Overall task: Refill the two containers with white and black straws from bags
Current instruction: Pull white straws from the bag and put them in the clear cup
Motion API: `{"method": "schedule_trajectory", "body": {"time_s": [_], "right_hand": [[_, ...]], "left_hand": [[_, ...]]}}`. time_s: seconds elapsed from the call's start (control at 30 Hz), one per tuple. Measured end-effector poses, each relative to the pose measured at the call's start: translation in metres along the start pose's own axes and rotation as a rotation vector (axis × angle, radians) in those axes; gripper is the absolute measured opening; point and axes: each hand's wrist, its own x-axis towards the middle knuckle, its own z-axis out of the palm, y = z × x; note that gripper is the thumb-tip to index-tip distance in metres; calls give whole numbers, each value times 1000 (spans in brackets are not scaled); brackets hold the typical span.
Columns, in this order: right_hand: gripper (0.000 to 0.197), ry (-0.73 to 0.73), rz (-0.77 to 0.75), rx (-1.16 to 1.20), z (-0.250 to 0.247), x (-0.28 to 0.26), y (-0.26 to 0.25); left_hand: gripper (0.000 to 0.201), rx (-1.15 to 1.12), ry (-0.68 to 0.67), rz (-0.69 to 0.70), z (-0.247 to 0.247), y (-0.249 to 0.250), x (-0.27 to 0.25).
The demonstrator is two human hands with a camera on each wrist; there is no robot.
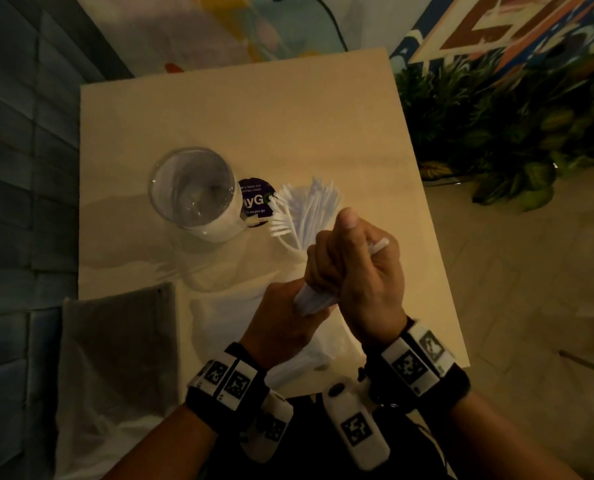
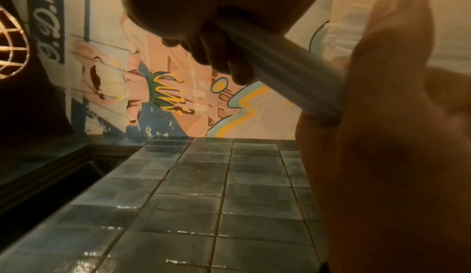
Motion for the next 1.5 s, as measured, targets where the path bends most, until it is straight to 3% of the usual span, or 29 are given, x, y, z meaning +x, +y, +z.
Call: {"method": "schedule_trajectory", "body": {"time_s": [0.1, 0.17, 0.27, 0.37, 0.5, 0.6, 0.77, 0.9, 0.97, 1.03, 1.17, 1.23, 1.3, 1.37, 1.43, 1.5], "right_hand": [[25, 7, -130, -300, 1, 7, -15], [17, -20, -250, -486, -4, 13, -25], [40, -145, -342, -812, -8, 19, -21], [53, -336, -325, -992, -9, 15, -8], [45, -304, -235, -787, -17, 9, -9], [42, -161, -116, -664, -25, 8, 0], [55, -52, 345, -522, -37, 1, 37], [74, 7, 741, -83, -26, -2, 51], [80, -28, 813, 198, -17, -2, 52], [81, -57, 816, 327, -8, -1, 50], [65, -56, 805, 278, -2, -3, 50], [67, -102, 701, 115, -10, -4, 50], [59, -149, 506, -113, -20, -3, 44], [50, -218, 329, -263, -26, 1, 31], [50, -312, 254, -346, -29, 7, 17], [29, -350, 248, -323, -25, 10, 7]], "left_hand": [[23, -29, -61, 16, -8, 7, 4], [33, 59, 96, 72, -19, 11, 6], [29, 29, 99, 60, -29, 6, 5], [24, 42, 85, 67, -33, 7, 8], [34, 10, 135, 18, -40, 22, 6], [33, -268, 263, -67, -49, 34, 6], [42, -714, 192, 231, -62, 74, 8], [36, -832, 148, 399, -68, 99, 16], [39, -821, 171, 379, -64, 98, 19], [44, -747, 216, 299, -55, 90, 22], [47, -612, 264, 207, -42, 74, 21], [46, -553, 273, 152, -44, 65, 19], [37, -441, 263, 36, -45, 54, 17], [21, -362, 149, -46, -45, 40, 14], [7, -233, -60, -98, -38, 33, 8], [25, -103, -126, -147, -27, 26, 3]]}}
